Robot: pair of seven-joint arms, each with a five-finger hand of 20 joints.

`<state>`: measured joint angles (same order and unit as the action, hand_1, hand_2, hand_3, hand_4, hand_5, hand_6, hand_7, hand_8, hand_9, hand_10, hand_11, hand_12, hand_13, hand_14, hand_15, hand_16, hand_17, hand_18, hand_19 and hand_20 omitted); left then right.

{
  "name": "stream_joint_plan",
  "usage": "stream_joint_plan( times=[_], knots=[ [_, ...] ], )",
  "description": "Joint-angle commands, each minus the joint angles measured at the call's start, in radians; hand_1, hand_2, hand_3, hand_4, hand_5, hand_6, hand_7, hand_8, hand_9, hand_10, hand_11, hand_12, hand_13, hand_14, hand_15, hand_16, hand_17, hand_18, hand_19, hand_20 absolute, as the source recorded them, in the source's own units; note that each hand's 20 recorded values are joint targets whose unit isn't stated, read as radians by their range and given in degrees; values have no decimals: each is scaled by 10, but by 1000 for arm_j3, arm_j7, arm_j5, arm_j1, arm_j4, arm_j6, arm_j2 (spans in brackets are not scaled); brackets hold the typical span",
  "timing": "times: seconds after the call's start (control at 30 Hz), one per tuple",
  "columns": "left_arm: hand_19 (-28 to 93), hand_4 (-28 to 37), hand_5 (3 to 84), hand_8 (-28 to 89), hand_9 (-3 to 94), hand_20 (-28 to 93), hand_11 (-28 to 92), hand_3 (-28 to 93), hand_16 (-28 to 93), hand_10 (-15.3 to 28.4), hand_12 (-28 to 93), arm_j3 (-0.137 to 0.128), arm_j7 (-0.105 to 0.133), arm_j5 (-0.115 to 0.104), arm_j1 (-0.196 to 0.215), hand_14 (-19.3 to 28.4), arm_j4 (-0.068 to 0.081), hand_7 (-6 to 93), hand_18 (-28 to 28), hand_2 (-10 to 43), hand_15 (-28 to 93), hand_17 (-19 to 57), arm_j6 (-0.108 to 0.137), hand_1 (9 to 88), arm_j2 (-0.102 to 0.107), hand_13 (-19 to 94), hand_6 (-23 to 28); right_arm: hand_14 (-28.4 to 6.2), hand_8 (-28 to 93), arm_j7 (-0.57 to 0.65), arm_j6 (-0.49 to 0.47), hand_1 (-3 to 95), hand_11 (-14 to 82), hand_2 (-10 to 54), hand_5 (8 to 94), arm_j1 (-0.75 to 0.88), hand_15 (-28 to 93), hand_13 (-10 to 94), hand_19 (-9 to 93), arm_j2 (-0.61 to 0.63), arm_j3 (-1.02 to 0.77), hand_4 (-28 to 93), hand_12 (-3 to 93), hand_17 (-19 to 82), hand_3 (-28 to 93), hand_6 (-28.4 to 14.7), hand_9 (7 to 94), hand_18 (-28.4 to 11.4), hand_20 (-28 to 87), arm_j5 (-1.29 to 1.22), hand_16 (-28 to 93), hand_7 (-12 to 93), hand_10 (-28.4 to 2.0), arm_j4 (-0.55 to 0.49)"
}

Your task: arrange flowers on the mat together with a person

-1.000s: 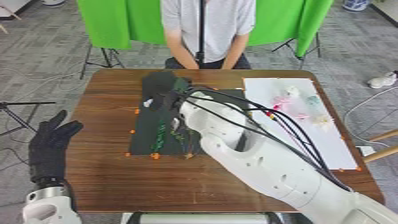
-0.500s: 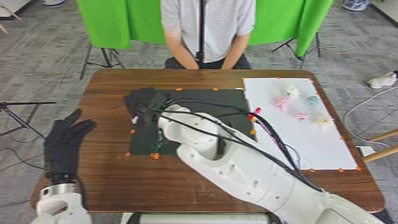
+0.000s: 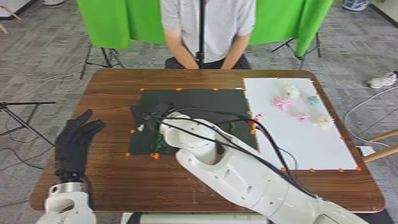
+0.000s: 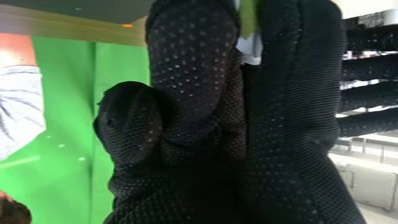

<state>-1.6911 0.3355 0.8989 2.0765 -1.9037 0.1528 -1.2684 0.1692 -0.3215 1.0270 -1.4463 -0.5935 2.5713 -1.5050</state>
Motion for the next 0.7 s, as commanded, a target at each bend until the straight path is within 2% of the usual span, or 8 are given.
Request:
stream_joint_plan(
  times=[0.03, 0.13, 0.17, 0.2, 0.23, 0.27, 0.37, 0.7],
  knots=[
    [75, -283, 496, -55, 518, 196, 218, 702, 31, 153, 168, 7, -15, 11, 4, 184, 5, 135, 123, 68, 252, 90, -13, 195, -15, 405, 19, -5, 68, -6, -8, 814, 89, -95, 725, 6, 464, 937, 928, -19, -8, 498, 272, 635, -283, 24, 865, -104, 287, 62, 204, 167, -95, 20],
    [75, -283, 496, -55, 517, 196, 219, 707, 31, 153, 169, 6, -15, 13, 5, 185, 4, 135, 123, 56, 254, 89, -12, 196, -15, 404, 19, -5, 43, -2, -24, 794, 104, -95, 706, 2, 463, 937, 930, -18, -10, 537, 243, 634, -279, 25, 843, -104, 285, 66, 206, 163, -99, 22],
    [75, -282, 496, -55, 517, 195, 219, 708, 31, 153, 169, 5, -16, 13, 5, 185, 4, 135, 123, 54, 253, 89, -12, 197, -15, 403, 20, 2, 25, 0, -27, 712, 132, -95, 693, 0, 455, 937, 931, -17, -10, 425, 200, 645, -73, 27, 832, -114, 282, 64, 210, 182, -101, 21],
    [75, -281, 496, -55, 517, 195, 220, 707, 31, 154, 169, 5, -17, 14, 6, 185, 2, 134, 124, 48, 254, 88, -11, 202, -16, 403, 20, -3, 10, 1, -19, 591, 132, -95, 691, -2, 457, 937, 926, -14, -8, 135, 195, 640, 291, 29, 823, -108, 291, 62, 210, 177, -106, 21],
    [75, -280, 496, -55, 517, 195, 220, 705, 31, 154, 169, 6, -16, 14, 5, 185, 3, 133, 124, 44, 254, 88, -10, 205, -15, 403, 21, -6, -6, 3, -18, 499, 132, -95, 686, -5, 458, 937, 925, -13, -8, -86, 187, 635, 565, 30, 812, -104, 295, 59, 209, 173, -110, 20],
    [75, -279, 496, -55, 516, 195, 220, 705, 31, 154, 169, 5, -18, 14, 7, 185, 2, 133, 124, 41, 254, 88, -10, 206, -16, 402, 21, -7, -21, 4, -21, 473, 134, -95, 685, -5, 457, 937, 925, -12, -7, -138, 178, 633, 636, 30, 806, -103, 294, 57, 209, 169, -112, 17],
    [75, -272, 496, -54, 515, 194, 220, 704, 31, 153, 169, 5, -15, 14, 8, 185, 2, 133, 124, 35, 254, 87, -11, 205, -16, 402, 20, -8, -85, 5, -20, 452, 138, -95, 677, -9, 456, 937, 927, -10, -6, -156, 163, 632, 672, 31, 798, -103, 290, 51, 209, 169, -113, 11],
    [73, -259, 495, -54, 514, 194, 222, 702, 31, 152, 169, 2, -22, 19, 10, 184, -4, 133, 123, 21, 256, 87, -10, 207, -17, 401, 20, -8, -93, 32, 23, 446, 134, -95, 667, -49, 455, 937, 930, 33, -34, -158, 161, 629, 671, 32, 784, -104, 285, -42, 210, 172, -114, -60]
  ],
)
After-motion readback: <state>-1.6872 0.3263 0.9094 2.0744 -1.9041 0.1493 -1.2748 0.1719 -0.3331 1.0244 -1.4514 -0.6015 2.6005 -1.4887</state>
